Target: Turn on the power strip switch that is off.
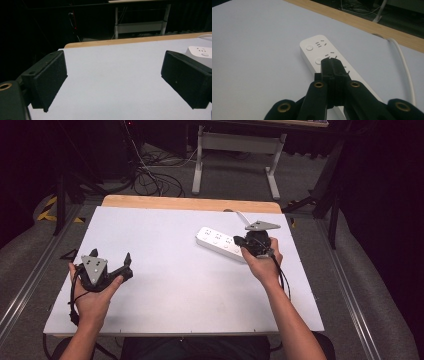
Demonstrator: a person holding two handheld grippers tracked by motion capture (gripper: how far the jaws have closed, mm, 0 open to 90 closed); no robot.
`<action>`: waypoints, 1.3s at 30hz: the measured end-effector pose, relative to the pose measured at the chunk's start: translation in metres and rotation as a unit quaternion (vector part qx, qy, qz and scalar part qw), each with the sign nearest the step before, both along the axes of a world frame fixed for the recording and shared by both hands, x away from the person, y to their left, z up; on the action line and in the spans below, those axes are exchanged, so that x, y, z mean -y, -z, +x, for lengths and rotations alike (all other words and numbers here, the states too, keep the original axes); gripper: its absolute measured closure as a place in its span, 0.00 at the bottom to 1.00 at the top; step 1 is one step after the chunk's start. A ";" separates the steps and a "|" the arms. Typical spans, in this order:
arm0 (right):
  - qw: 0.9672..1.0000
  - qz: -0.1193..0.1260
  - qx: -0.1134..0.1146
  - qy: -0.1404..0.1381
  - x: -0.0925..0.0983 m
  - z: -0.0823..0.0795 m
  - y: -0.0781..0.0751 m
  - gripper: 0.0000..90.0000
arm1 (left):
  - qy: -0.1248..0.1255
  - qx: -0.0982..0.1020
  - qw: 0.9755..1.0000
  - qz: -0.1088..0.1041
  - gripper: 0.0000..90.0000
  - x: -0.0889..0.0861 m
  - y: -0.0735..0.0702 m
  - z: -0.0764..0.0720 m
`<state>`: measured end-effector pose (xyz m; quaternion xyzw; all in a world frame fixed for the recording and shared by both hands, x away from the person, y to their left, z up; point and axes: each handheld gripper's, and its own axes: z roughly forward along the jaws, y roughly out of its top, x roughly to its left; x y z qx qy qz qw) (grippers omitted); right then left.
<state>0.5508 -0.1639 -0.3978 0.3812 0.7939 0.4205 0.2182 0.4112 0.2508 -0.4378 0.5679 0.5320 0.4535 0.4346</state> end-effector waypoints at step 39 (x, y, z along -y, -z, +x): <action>0.997 -0.021 -0.062 -0.030 -0.052 0.067 0.049 1.00 | 0.005 -0.005 1.000 0.004 0.09 0.001 0.001 0.000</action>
